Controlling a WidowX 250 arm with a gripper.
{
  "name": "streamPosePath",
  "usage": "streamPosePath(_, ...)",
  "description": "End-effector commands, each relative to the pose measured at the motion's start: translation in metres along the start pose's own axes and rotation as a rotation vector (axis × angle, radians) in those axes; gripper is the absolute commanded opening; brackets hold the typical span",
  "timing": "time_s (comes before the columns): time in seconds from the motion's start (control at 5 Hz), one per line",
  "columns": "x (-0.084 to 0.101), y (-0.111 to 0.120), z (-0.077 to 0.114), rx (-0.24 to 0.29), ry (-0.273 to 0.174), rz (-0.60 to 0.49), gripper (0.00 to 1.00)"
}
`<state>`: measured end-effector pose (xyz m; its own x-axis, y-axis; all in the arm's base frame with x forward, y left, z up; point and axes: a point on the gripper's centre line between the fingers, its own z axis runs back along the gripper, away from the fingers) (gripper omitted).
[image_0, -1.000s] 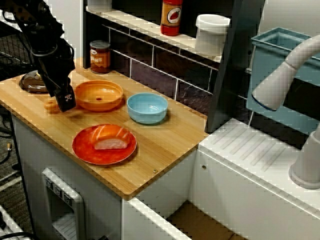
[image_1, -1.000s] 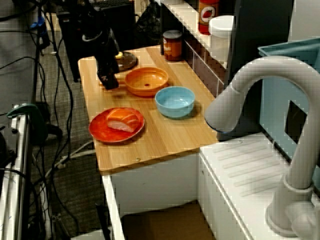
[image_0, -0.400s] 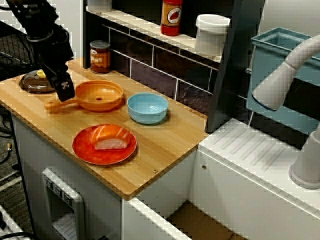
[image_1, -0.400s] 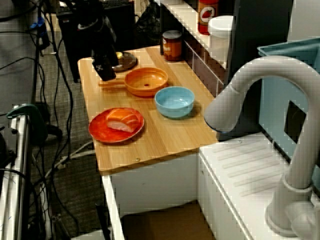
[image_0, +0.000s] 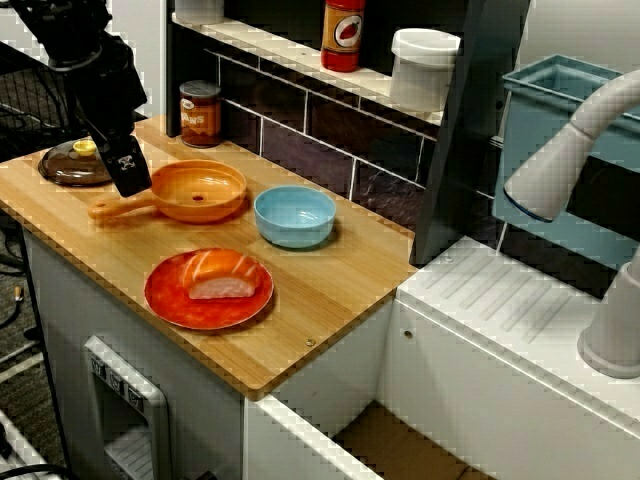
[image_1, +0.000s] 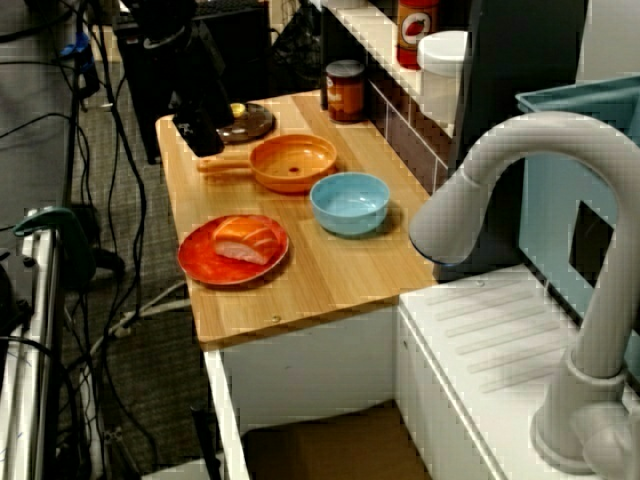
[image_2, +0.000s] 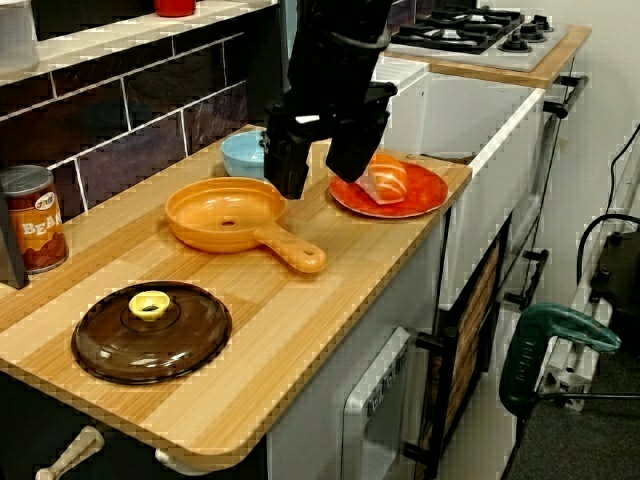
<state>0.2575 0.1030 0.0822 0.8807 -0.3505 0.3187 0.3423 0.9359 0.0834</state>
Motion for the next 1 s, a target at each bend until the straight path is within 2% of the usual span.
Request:
streamPosePath(0.0, 0.0, -0.015, 0.006, -0.079, -0.064, -0.187, 1.0)
streamPosePath(0.6, 0.008, -0.035, -0.006, -0.141, -0.06, -0.25, 1.0)
streamPosePath(0.8, 0.007, -0.047, -0.011, -0.132, -0.07, -0.292, 1.0)
